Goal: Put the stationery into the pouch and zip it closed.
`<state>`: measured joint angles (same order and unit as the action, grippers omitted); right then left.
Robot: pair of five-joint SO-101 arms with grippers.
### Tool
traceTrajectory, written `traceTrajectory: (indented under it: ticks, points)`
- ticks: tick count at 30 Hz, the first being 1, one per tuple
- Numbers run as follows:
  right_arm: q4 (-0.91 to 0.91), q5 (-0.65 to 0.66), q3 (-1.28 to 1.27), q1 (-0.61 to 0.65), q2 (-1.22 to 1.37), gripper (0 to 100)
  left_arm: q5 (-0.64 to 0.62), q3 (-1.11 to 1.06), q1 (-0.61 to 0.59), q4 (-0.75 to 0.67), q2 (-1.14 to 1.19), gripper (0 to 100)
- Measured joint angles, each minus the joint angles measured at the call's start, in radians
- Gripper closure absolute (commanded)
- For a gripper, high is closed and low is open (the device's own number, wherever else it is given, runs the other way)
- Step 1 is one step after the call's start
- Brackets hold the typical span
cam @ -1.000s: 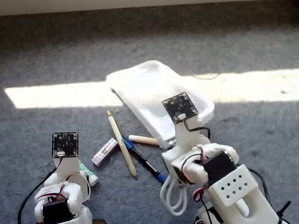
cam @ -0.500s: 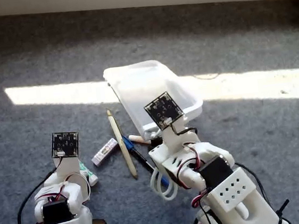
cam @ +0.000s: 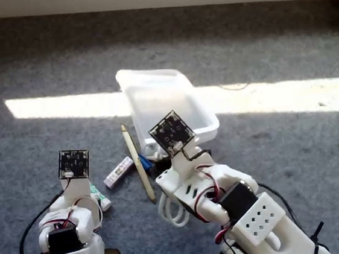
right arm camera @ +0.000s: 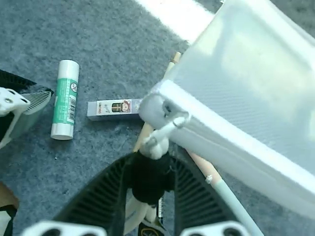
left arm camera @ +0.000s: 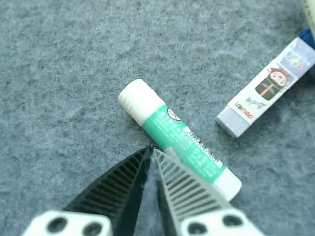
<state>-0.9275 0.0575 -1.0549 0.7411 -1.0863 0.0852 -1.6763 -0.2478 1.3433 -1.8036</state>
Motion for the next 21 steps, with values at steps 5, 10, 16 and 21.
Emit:
traceTrajectory:
  ticks: [5, 10, 16, 21]
  points:
    - [0.006, 0.0, 0.0, 0.006, 0.0, 99.5, 0.0, 0.0, 0.0, 0.0, 0.0, 98]
    - [0.063, 0.0, 0.0, 0.006, 0.0, 99.5, 0.0, 0.0, 0.0, 0.0, 0.0, 98]
    - [0.08, 0.0, 0.014, 0.006, 0.0, 99.5, 0.0, 0.109, -0.092, -0.049, 0.005, 98]
    - [0.08, 0.0, 0.095, 0.006, 0.0, 99.5, 0.0, 0.213, -0.098, -0.149, -0.002, 95]
